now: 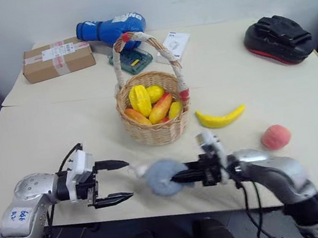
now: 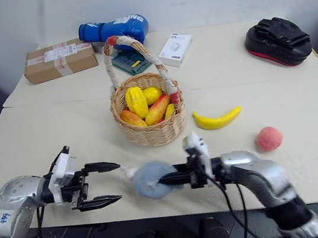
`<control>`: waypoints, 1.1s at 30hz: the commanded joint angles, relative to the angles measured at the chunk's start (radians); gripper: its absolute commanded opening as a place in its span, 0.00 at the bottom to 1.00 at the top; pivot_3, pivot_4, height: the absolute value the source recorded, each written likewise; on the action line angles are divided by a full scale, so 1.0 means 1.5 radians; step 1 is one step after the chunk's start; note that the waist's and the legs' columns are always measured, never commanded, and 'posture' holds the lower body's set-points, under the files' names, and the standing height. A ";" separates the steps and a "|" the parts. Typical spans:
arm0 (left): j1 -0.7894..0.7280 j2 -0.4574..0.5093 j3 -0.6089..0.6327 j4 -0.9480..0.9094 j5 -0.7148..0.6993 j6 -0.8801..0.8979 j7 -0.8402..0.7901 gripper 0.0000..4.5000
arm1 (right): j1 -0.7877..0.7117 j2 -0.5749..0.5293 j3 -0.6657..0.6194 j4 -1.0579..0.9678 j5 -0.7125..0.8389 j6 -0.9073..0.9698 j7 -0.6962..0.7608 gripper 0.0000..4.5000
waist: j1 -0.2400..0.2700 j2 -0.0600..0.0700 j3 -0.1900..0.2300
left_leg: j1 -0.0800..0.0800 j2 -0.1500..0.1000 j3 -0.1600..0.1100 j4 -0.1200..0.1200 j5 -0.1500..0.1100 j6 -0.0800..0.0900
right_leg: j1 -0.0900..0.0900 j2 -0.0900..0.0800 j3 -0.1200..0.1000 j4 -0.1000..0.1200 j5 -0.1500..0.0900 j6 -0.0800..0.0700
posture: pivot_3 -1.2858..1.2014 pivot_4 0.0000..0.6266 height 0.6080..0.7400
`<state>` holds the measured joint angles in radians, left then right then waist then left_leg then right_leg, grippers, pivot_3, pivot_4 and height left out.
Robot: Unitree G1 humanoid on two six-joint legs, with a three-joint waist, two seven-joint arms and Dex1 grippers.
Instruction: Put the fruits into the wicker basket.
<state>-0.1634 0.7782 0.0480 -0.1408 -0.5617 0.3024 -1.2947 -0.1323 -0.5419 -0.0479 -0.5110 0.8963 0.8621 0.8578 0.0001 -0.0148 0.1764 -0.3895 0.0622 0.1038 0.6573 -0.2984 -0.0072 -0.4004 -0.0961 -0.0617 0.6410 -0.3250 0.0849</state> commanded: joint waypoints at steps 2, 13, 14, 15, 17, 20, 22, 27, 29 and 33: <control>-0.040 -0.032 -0.028 -0.005 -0.015 0.012 -0.014 1.00 | 0.160 -0.077 -0.308 -0.130 0.243 0.035 -0.132 0.18 | 0.003 0.000 0.000 | 0.001 0.000 0.000 0.000 0.000 0.000 | 0.002 0.000 0.000 -0.002 0.000 0.000 | 0.52 0.24 1.00; -0.113 -0.099 -0.077 0.016 -0.003 0.028 -0.021 1.00 | 0.300 -0.206 -0.715 0.215 0.128 -0.116 -0.179 0.18 | -0.002 0.000 0.000 | 0.003 -0.001 0.001 -0.001 0.000 0.000 | 0.005 0.006 0.004 -0.006 0.001 0.002 | 0.52 0.24 1.00; -0.119 -0.100 -0.077 0.020 -0.001 0.025 -0.022 1.00 | 0.288 -0.208 -0.691 0.263 0.084 -0.149 -0.176 0.18 | -0.002 0.000 0.000 | 0.003 0.000 0.001 -0.001 0.000 0.000 | 0.005 0.008 0.005 -0.007 0.002 0.002 | 0.52 0.24 1.00; -0.125 -0.101 -0.076 0.025 0.001 0.022 -0.022 1.00 | 0.271 -0.209 -0.664 0.309 0.041 -0.181 -0.179 0.18 | -0.003 0.000 0.000 | 0.003 0.000 0.001 -0.001 0.000 0.000 | 0.005 0.009 0.006 -0.008 0.002 0.003 | 0.52 0.24 1.00; -0.137 -0.101 -0.071 0.031 0.000 0.022 -0.019 1.00 | 0.240 -0.214 -0.600 0.393 -0.054 -0.249 -0.180 0.18 | -0.004 0.001 0.000 | 0.003 0.001 0.002 0.000 0.000 0.000 | 0.004 0.010 0.006 -0.008 0.002 0.003 | 0.52 0.24 1.00; -0.143 -0.095 -0.060 0.025 -0.010 0.038 -0.012 1.00 | 0.202 -0.212 -0.531 0.473 -0.143 -0.328 -0.163 0.18 | -0.004 0.004 -0.001 | 0.004 0.001 0.004 -0.001 0.000 -0.001 | 0.004 0.010 0.008 -0.008 0.002 0.003 | 0.52 0.24 1.00; -0.131 -0.084 -0.052 0.001 -0.017 0.049 -0.009 1.00 | 0.181 -0.206 -0.494 0.514 -0.181 -0.356 -0.162 0.18 | -0.004 0.007 -0.001 | 0.004 0.001 0.005 -0.001 0.000 -0.001 | 0.003 0.010 0.009 -0.007 0.003 0.003 | 0.52 0.24 1.00; -0.106 -0.085 -0.019 -0.048 -0.034 0.064 0.031 1.00 | 0.183 -0.202 -0.499 0.531 -0.185 -0.340 -0.143 0.49 | -0.003 0.007 -0.001 | 0.004 0.001 0.009 -0.001 0.002 -0.004 | 0.003 0.011 0.010 -0.007 0.003 0.004 | 0.52 0.24 1.00; -0.098 -0.093 -0.006 -0.065 -0.042 0.067 0.055 1.00 | 0.202 -0.213 -0.520 0.524 -0.181 -0.323 -0.131 0.66 | 0.000 0.007 -0.001 | 0.004 0.002 0.009 -0.001 0.002 -0.005 | 0.003 0.011 0.011 -0.008 0.003 0.004 | 0.52 0.24 1.00; -0.075 -0.098 0.016 -0.099 -0.075 0.086 0.076 1.00 | 0.292 -0.263 -0.560 0.498 -0.220 -0.344 -0.061 0.97 | 0.002 0.008 -0.001 | 0.004 0.001 0.009 -0.001 0.000 -0.001 | 0.003 0.010 0.011 -0.008 0.003 0.004 | 0.52 0.24 1.00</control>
<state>-0.2865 0.6335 0.0417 -0.2396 -0.6337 0.4217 -1.1919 0.2697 -0.8838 -0.8140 0.2747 0.6013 0.3941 0.7089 0.0026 -0.0033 0.1750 -0.3831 0.0644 0.1172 0.6558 -0.2983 -0.0088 -0.3954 -0.0812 -0.0449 0.6281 -0.3203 0.0916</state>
